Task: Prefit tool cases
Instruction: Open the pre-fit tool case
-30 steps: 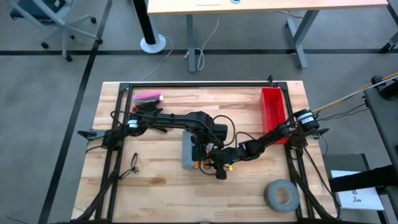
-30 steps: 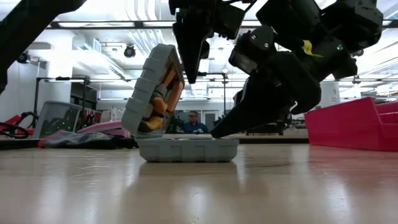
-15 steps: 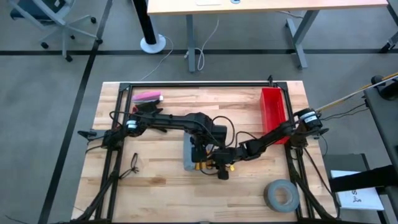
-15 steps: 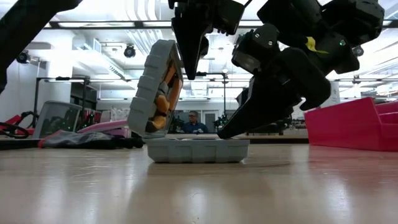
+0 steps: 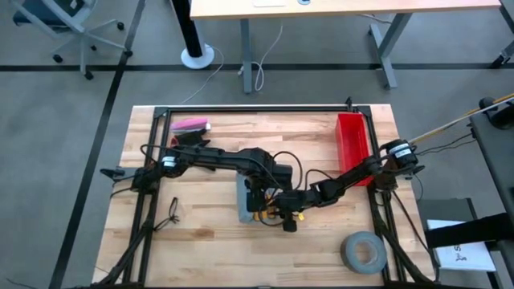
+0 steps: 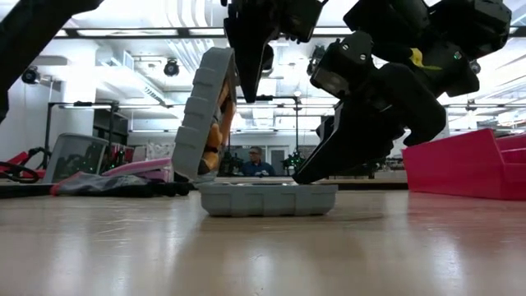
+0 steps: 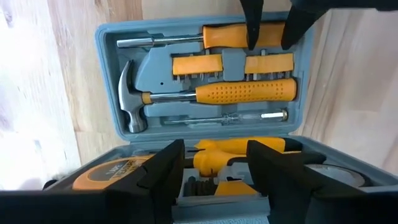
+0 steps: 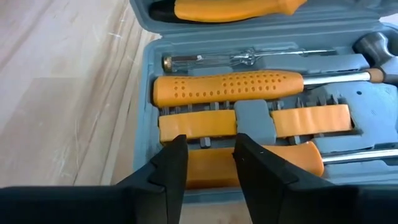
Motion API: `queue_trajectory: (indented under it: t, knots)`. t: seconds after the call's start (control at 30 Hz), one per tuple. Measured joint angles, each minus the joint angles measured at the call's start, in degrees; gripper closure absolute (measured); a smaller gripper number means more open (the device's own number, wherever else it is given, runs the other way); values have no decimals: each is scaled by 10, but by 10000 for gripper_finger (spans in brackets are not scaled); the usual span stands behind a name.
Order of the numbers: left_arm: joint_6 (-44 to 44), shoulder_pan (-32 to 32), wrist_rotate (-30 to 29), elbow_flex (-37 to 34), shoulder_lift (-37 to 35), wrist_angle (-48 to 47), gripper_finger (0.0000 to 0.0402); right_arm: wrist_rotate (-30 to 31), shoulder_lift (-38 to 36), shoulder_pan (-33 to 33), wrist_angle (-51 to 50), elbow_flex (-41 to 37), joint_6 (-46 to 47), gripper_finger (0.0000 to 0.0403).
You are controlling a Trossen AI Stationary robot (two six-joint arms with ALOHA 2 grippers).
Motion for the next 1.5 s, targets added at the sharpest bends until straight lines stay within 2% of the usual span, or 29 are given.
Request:
queue_trajectory:
  t: [0.23, 0.53, 0.83, 1.03, 1.3, 1.5]
  knots:
    - [-20, -5, 1, -21, -18, 1, 221, -2, -3, 0, -1, -5, 0, 278]
    - [-71, -21, 2, -133, -81, 19, 218, 0, -29, 0, -12, -22, -2, 272]
    - [-157, -45, 3, -303, -189, 159, 190, 0, -35, -2, -22, -24, -11, 267]
    - [-190, -53, 3, -402, -259, 297, 150, 0, -38, -3, -22, -24, -16, 263]
    - [-261, -68, 5, -540, -328, 437, 101, 0, -57, -4, -38, -28, -13, 266]
    - [-315, -105, -49, -618, -399, 507, 101, 5, -88, -5, -35, -42, -7, 262]
